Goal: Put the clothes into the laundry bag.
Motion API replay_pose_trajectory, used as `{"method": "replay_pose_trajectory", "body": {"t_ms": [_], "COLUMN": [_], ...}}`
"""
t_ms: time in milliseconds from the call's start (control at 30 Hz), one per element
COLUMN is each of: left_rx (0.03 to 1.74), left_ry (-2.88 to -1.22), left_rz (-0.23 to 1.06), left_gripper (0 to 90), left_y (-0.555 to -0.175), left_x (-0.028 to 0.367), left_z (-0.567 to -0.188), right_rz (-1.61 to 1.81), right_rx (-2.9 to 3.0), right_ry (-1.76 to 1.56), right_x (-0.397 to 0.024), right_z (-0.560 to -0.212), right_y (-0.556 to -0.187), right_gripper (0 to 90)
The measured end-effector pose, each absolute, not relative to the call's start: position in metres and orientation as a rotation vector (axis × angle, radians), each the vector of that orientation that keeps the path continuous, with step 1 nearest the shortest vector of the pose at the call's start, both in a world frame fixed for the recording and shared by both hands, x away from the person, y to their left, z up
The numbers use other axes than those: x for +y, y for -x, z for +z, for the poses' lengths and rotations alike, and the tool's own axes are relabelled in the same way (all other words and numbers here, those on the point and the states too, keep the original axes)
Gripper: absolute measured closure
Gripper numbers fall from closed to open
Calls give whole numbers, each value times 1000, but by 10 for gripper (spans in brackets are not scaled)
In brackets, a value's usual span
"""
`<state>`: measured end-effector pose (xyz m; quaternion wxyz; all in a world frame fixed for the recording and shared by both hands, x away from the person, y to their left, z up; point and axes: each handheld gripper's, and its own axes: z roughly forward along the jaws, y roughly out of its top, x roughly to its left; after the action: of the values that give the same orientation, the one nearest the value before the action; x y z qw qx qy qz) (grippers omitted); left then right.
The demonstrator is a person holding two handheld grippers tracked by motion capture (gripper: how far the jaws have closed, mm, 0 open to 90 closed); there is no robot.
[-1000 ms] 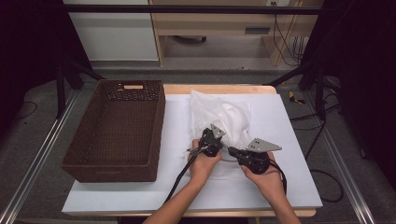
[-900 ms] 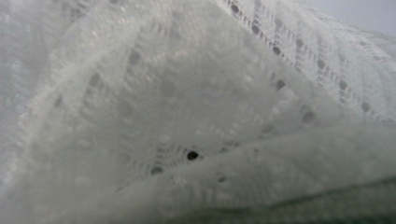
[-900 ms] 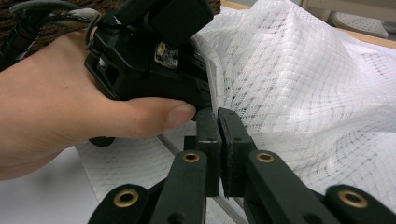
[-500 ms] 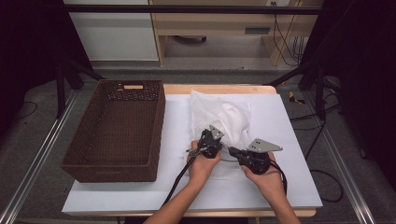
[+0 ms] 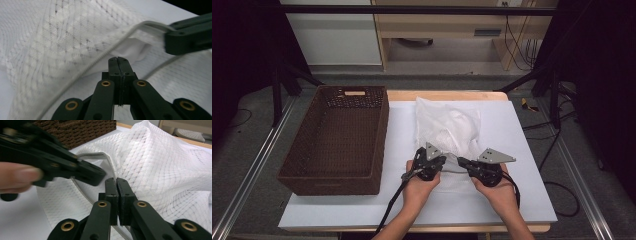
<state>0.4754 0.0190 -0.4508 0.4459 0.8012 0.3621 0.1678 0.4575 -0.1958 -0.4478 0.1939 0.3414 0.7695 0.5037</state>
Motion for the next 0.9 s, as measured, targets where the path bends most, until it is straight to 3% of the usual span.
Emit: {"method": "replay_pose_trajectory", "body": {"t_ms": [200, 433, 633, 733, 900], "left_rx": [820, 817, 802, 753, 772], "left_ry": [-1994, -1957, -2012, -2078, -2084], "left_rz": [439, 528, 597, 690, 697], "left_gripper": [887, 719, 624, 584, 568], "left_y": [-450, -448, -451, -457, -465], "left_x": [38, 60, 60, 56, 57], "left_z": [-428, -409, -419, -428, -435], "right_rz": [1407, 1431, 1466, 1473, 1496], "right_rx": [2150, 2136, 2116, 2116, 2114], "right_ry": [-952, -962, -957, -959, -964], "right_x": [-197, -199, -200, -200, -201], "right_z": [-447, -446, -441, -441, -441], "right_y": [-457, -458, -457, -457, -457], "right_gripper": [883, 883, 883, 883, 882]}}
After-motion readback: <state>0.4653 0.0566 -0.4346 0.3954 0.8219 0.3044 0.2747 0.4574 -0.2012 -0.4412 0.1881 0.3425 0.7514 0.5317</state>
